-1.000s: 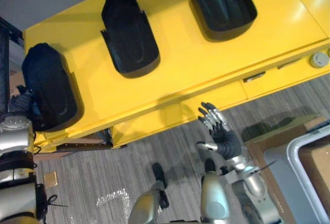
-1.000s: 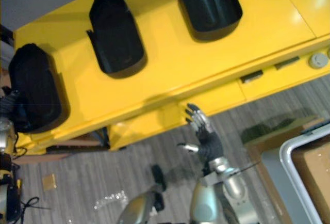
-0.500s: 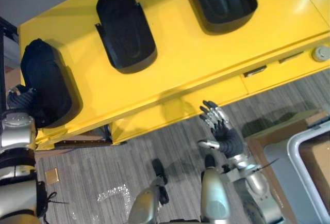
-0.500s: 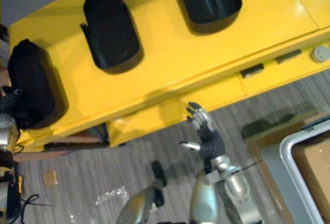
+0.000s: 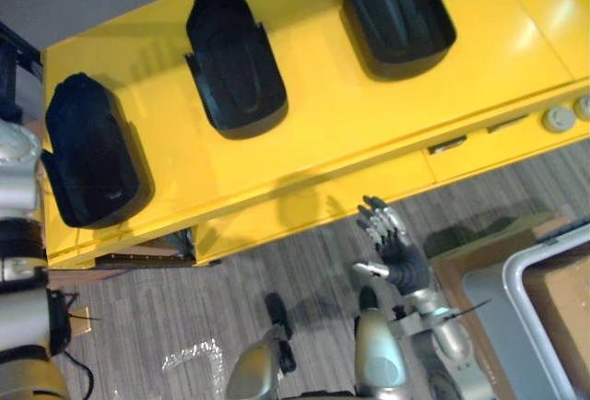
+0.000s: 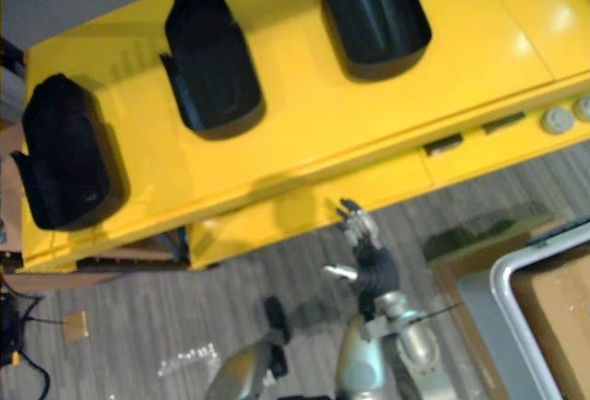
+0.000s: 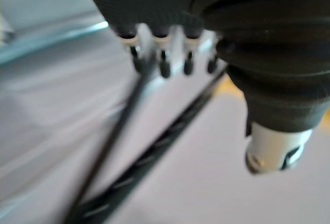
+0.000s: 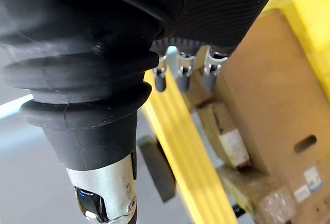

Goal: Walk over and take plastic housings, then place them on the shelf

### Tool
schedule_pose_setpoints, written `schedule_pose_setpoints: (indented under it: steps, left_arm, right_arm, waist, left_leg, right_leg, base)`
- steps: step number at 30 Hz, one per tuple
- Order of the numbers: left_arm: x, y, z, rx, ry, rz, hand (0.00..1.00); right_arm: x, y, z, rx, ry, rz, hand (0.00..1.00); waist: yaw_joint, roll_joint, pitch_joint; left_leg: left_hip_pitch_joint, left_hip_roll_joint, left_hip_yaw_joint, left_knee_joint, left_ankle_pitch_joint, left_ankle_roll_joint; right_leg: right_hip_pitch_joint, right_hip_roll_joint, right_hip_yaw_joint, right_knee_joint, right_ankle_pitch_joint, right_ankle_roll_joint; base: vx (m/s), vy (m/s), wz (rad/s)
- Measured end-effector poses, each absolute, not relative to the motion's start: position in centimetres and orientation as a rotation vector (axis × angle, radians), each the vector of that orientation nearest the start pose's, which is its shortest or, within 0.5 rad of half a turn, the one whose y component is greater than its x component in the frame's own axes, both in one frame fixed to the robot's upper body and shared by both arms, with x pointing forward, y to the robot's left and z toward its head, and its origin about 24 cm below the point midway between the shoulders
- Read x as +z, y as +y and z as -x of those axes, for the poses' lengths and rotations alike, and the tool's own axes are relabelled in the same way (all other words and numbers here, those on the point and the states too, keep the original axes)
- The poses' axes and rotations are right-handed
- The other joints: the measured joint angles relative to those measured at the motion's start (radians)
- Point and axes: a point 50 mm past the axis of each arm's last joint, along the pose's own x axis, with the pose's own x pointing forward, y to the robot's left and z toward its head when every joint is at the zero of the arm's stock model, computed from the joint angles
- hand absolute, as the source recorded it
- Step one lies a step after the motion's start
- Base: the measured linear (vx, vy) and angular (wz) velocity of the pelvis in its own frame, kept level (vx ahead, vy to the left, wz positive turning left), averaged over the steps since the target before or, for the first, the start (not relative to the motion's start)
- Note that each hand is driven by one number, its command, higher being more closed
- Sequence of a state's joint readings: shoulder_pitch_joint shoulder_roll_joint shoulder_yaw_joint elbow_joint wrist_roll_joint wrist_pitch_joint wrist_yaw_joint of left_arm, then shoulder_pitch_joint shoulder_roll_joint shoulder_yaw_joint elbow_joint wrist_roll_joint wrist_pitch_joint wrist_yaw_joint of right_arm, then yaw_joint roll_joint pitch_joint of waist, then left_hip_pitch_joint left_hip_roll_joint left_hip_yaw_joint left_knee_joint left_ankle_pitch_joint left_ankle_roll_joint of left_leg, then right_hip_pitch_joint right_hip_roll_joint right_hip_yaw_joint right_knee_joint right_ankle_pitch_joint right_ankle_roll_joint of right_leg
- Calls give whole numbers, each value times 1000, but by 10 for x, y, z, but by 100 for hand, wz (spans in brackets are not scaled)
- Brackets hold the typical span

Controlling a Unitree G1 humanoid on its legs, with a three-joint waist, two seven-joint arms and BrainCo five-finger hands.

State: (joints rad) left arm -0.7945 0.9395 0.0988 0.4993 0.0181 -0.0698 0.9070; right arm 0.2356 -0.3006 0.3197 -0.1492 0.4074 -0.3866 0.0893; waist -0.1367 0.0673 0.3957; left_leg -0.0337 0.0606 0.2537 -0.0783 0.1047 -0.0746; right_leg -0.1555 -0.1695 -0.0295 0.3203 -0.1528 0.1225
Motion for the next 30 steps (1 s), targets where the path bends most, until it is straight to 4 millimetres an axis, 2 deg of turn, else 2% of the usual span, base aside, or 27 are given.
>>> schedule_pose_setpoints:
  steps: [3, 5, 7, 8, 10, 11, 15, 16, 18, 21, 22, 26, 30]
  left_arm:
    - [309, 346, -288, 1102, -840, -558, 0]
    - [295, 330, -287, 955, -862, -566, 0]
    - [283, 313, -283, 855, -887, -543, 0]
    - [267, 297, -274, 751, -905, -504, 0]
    - [247, 281, -266, 658, -886, -421, 0]
    - [230, 272, -256, 579, -854, -347, 100]
    - [178, 254, -219, 427, -708, -198, 100]
    - [173, 252, -213, 410, -693, -186, 100]
    - [158, 240, -188, 330, -663, -102, 100]
    - [146, 233, -165, 293, -629, -64, 100]
    - [140, 233, -157, 299, -606, -8, 100]
    - [112, 225, -143, 331, -477, 121, 100]
    - [98, 216, -146, 305, -397, 129, 100]
  right_arm:
    - [46, -133, -193, 303, -185, -228, 0]
    - [44, -131, -191, 292, -183, -237, 0]
    - [42, -131, -189, 287, -175, -227, 0]
    - [42, -130, -189, 283, -178, -204, 0]
    - [43, -132, -189, 264, -184, -193, 0]
    - [44, -133, -190, 254, -191, -183, 0]
    - [47, -145, -194, 196, -215, -159, 0]
    - [48, -147, -195, 189, -217, -157, 0]
    - [50, -150, -197, 177, -229, -150, 0]
    - [50, -147, -198, 170, -228, -156, 0]
    - [49, -145, -198, 170, -224, -161, 0]
    - [39, -131, -193, 197, -172, -196, 0]
    - [26, -122, -191, 227, -117, -195, 0]
  waist:
    - [-4, -22, -71]
    - [-3, -44, -121]
    - [-2, -49, -156]
    - [5, -50, -178]
    - [8, -41, -198]
    - [14, -34, -209]
    - [33, -5, -232]
    - [43, -2, -235]
    - [70, 3, -244]
    - [72, 5, -259]
    - [81, 6, -270]
    - [122, -2, -276]
    - [122, -20, -282]
  left_leg:
    - [12, 2, 0, 0, -1, 1]
    - [38, 1, 0, -1, -1, 2]
    - [44, 1, -3, -1, -1, 2]
    - [57, 1, -8, -1, -1, 2]
    - [64, 3, -29, -2, -1, 2]
    - [68, 6, -32, -2, -1, 2]
    - [67, 22, -55, -3, -2, 1]
    - [66, 24, -55, -4, -2, 1]
    - [65, 28, -62, -8, -1, 1]
    - [54, 26, -92, -9, -3, -2]
    - [48, 27, -101, -9, -2, -5]
    - [35, 32, -110, -9, 8, -7]
    - [11, 27, -139, -8, 21, -3]
  right_leg:
    - [54, 4, -22, -70, 22, -1]
    - [107, 6, -37, -117, 32, 0]
    - [135, 6, -56, -140, 35, -2]
    - [162, 7, -68, -161, 39, -2]
    - [189, 9, -85, -180, 43, -4]
    - [200, 12, -98, -186, 45, -6]
    - [230, 31, -133, -211, 58, -13]
    - [230, 34, -134, -211, 59, -13]
    - [239, 39, -141, -228, 62, -16]
    - [253, 40, -168, -246, 63, -18]
    - [253, 42, -178, -248, 63, -18]
    - [260, 49, -196, -263, 63, -17]
    - [255, 47, -222, -264, 64, -18]
  base:
    - [91, 14, 12]
    - [104, 8, 11]
    - [60, -4, 19]
    - [50, -6, 18]
    - [31, -16, 21]
    - [1, -23, 24]
    - [-50, -18, 21]
    - [-86, -7, 10]
    - [-105, 2, 9]
    - [-88, 6, 31]
    - [-52, 2, 23]
    - [-33, -7, 16]
    - [23, -1, 22]
